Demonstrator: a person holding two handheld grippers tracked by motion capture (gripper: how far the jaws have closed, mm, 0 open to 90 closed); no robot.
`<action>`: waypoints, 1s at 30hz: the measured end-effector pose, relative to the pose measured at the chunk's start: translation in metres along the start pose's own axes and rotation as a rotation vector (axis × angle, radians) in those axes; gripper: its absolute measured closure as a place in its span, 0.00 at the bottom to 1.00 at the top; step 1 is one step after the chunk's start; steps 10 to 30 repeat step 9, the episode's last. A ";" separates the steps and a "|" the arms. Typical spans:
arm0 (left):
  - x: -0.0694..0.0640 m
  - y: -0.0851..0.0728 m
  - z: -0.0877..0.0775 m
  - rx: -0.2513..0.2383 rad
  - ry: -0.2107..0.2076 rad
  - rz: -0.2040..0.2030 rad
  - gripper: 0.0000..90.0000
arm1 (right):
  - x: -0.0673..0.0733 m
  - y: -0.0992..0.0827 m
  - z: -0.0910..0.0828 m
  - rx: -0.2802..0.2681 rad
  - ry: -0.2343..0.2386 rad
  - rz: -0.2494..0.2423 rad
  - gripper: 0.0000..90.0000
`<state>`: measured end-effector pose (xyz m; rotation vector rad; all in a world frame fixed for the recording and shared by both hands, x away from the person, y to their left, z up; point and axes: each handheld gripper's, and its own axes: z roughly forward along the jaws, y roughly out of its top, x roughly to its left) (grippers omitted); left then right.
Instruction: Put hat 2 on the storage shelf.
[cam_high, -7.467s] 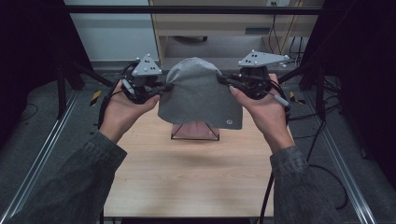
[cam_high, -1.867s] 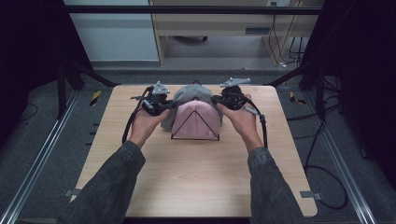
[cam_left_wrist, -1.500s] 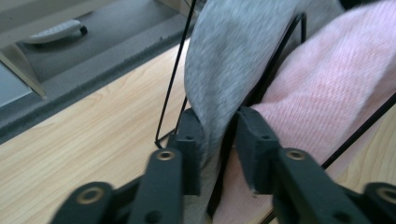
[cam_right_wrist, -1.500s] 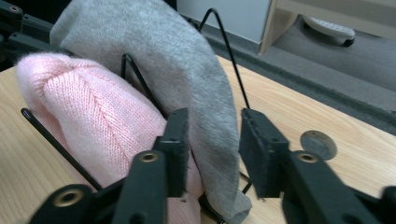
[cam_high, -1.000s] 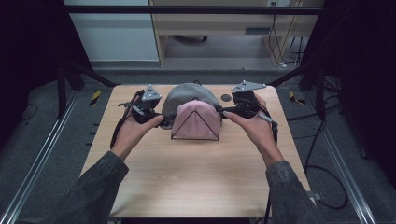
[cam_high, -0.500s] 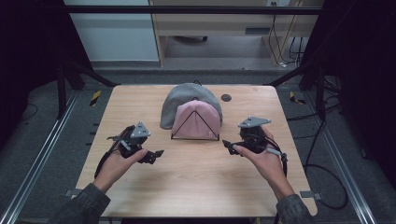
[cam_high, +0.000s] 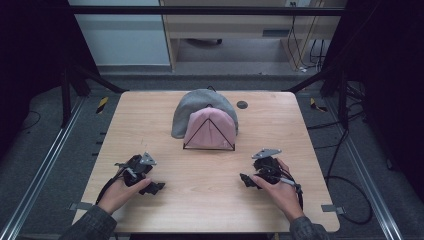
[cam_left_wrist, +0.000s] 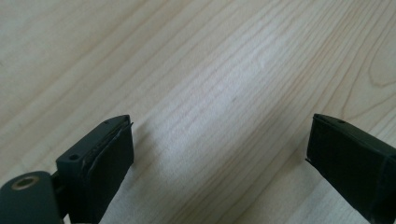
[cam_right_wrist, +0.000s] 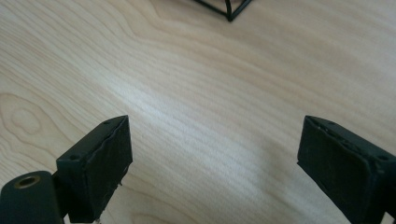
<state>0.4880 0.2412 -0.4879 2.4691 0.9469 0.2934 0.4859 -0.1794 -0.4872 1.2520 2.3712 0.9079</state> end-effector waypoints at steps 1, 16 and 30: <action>0.000 -0.001 0.001 -0.004 -0.007 -0.001 0.05 | 0.000 -0.002 0.001 0.007 0.005 0.001 0.11; 0.004 -0.003 0.004 -0.027 -0.005 -0.011 0.00 | 0.004 -0.013 0.009 0.018 -0.026 -0.014 0.04; 0.004 -0.003 0.004 -0.027 -0.005 -0.011 0.00 | 0.004 -0.013 0.009 0.018 -0.026 -0.014 0.04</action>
